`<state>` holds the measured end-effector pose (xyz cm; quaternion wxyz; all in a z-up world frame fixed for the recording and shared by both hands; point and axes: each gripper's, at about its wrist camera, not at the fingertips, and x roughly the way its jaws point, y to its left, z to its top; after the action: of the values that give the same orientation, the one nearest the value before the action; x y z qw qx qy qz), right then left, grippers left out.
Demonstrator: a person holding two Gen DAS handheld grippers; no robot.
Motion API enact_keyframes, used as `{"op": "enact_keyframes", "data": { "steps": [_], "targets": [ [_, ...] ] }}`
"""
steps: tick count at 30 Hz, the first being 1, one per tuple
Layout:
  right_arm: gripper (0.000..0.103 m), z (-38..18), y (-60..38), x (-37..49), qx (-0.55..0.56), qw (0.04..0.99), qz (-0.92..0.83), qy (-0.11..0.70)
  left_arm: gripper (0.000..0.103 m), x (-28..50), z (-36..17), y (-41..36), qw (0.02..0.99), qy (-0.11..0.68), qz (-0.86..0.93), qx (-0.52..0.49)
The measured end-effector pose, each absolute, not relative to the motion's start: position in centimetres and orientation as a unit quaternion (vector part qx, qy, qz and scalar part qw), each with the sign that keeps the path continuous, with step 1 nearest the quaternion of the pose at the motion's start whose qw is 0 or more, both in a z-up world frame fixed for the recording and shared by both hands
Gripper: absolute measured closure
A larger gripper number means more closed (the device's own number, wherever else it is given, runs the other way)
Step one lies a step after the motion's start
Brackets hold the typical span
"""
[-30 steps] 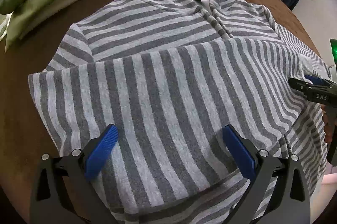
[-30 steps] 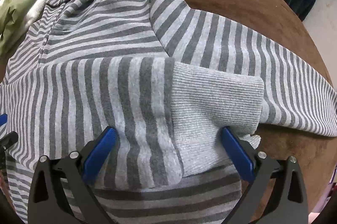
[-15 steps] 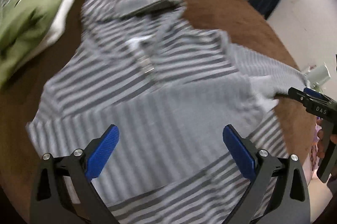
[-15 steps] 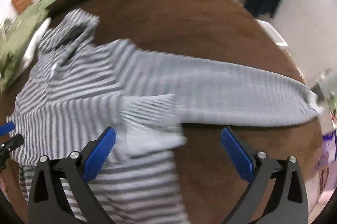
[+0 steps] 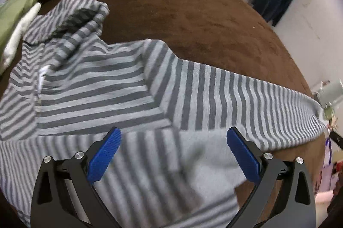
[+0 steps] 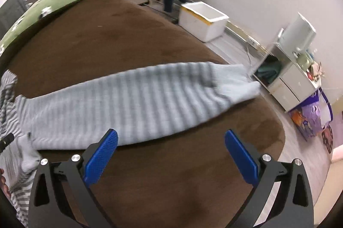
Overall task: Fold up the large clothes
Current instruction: 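Reach the right gripper to the other sleeve cuff and grasp it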
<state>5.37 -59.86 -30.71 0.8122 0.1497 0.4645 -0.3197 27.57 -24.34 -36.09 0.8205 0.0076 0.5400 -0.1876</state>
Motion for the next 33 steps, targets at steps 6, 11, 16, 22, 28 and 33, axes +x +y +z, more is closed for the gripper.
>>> {"op": "enact_keyframes", "data": {
  "steps": [6,11,16,22,28,33],
  "targets": [
    [0.005,-33.2,-65.6,3.0,0.190,0.802,-0.333,0.457,0.007,29.2,-39.8,-25.8,0.793,0.593,-0.137,-0.019],
    [0.005,-34.8,-68.9,1.9,0.262,0.803,-0.320,0.430,0.006,29.2,-40.2,-26.8,0.796,0.592,-0.126,0.011],
    [0.005,-36.3,-71.2,2.9,0.332,0.800,-0.302,0.398,0.006,29.5,-40.2,-27.1,0.793,0.597,-0.124,0.015],
    [0.012,-37.0,-73.1,5.2,0.350,0.790,-0.323,0.387,0.006,29.9,-40.2,-27.7,0.790,0.600,-0.125,0.017],
    [0.063,-36.3,-73.7,5.4,0.334,0.789,-0.344,0.384,0.006,29.9,-40.3,-28.0,0.791,0.599,-0.124,0.018],
    [0.088,-35.3,-72.8,5.6,0.319,0.808,-0.324,0.374,0.006,29.9,-40.3,-27.8,0.791,0.599,-0.129,0.014]
  ]
}}
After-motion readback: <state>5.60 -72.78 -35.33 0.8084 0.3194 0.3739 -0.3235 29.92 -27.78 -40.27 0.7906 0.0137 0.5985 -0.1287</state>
